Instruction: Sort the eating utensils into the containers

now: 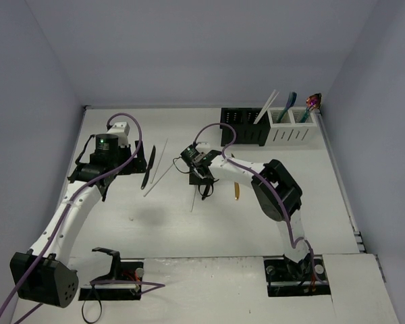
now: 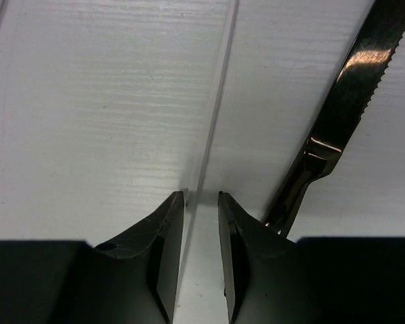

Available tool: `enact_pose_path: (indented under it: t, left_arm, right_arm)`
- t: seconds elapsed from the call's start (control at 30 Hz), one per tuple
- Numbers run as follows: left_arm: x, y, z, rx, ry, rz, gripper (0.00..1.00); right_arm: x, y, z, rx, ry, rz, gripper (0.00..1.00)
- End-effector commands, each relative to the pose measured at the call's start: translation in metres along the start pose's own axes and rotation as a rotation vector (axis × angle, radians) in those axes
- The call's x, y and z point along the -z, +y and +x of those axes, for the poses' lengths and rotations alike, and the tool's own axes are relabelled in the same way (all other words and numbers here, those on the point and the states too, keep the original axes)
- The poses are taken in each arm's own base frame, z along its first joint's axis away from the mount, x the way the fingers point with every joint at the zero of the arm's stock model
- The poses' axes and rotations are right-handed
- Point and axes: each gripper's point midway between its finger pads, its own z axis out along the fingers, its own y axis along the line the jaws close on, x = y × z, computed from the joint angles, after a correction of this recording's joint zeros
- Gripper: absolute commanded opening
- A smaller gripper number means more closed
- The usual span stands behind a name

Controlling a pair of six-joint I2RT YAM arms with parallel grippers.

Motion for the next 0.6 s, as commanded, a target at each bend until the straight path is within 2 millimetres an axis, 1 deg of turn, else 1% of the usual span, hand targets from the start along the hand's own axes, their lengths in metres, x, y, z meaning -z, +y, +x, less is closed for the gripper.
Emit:
enact_pose_path:
  t: [0.0, 0.1, 0.17, 0.2, 0.3, 0.33, 0.4, 0.47, 0.53, 0.57]
  left_arm:
    - [0.009, 0.0, -0.021, 0.0, -0.086, 0.002, 0.85]
    - [0.01, 0.0, -0.021, 0.0, -0.087, -0.001, 0.85]
    - [0.009, 0.0, -0.021, 0.0, -0.087, -0.003, 0.85]
    - [0.009, 0.001, -0.021, -0.001, -0.086, -0.003, 0.85]
    - [0.009, 0.0, -0.021, 0.0, -0.085, -0.003, 0.85]
    - [0.008, 0.001, -0.021, 0.0, -0.083, -0.004, 0.85]
    - [0.008, 0.001, -0.02, -0.001, -0.08, -0.004, 0.85]
    - [0.007, 0.001, -0.019, -0.001, -0.077, -0.005, 0.85]
    - [0.007, 0.001, -0.019, -0.001, -0.077, -0.003, 0.85]
    - [0.007, 0.001, -0.019, -0.001, -0.075, -0.003, 0.85]
  right_arm:
    - [0.002, 0.009, -0.008, -0.014, -0.029, 0.0, 0.21]
    - [-0.001, 0.009, -0.007, -0.007, -0.024, 0.002, 0.11]
    - [0.001, 0.011, -0.01, -0.002, -0.033, -0.003, 0.03]
    - [0.003, 0.012, -0.013, -0.002, -0.04, -0.007, 0.01]
    - [0.015, 0.019, -0.032, -0.007, -0.083, -0.034, 0.0]
    - [0.024, 0.023, -0.042, -0.009, -0.111, -0.047, 0.0]
    - [0.048, 0.03, -0.069, -0.012, -0.187, -0.076, 0.0]
    - [0.078, 0.037, -0.1, -0.024, -0.273, -0.109, 0.0]
    - [0.107, 0.033, -0.133, -0.029, -0.364, -0.12, 0.0]
    - [0.12, 0.027, -0.15, -0.039, -0.406, -0.121, 0.0]
